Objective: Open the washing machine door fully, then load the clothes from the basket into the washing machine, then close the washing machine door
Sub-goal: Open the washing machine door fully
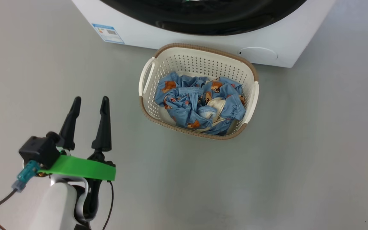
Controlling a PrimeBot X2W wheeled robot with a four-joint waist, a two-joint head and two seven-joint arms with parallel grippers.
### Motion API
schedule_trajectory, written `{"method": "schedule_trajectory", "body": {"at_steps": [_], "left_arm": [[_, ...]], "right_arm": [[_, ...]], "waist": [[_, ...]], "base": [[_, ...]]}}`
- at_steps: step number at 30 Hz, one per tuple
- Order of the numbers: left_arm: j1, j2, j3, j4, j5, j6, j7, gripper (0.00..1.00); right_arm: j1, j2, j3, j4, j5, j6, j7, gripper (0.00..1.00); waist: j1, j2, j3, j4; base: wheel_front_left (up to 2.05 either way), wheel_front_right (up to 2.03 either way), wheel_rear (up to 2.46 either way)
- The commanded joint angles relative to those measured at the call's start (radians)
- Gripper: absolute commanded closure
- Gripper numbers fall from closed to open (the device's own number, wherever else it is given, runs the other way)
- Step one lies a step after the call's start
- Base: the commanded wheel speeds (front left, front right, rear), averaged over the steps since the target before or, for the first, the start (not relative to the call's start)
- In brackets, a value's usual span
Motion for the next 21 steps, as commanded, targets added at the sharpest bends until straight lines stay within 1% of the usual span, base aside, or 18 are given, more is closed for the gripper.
{"method": "schedule_trajectory", "body": {"at_steps": [1,11,21], "left_arm": [[-0.018,0.018,0.039,-0.013,0.004,-0.007,-0.009,0.00],[-0.040,-0.015,0.057,-0.016,0.015,-0.026,-0.009,0.00],[-0.048,-0.041,0.073,-0.005,0.024,-0.037,-0.009,0.00]], "right_arm": [[-0.028,0.004,0.015,-0.017,0.020,0.006,0.013,1.00],[-0.131,0.008,-0.002,0.030,0.093,0.006,0.101,1.00],[-0.214,0.006,0.023,0.069,0.089,0.006,0.164,1.00]], "waist": [[-0.0001,-0.0001,0.017,0.014],[-0.0001,-0.0001,0.074,0.038],[-0.0001,-0.0001,0.102,0.059]], "base": [[0.00,0.00,0.00],[0.00,0.00,0.00],[0.00,0.00,0.00]]}}
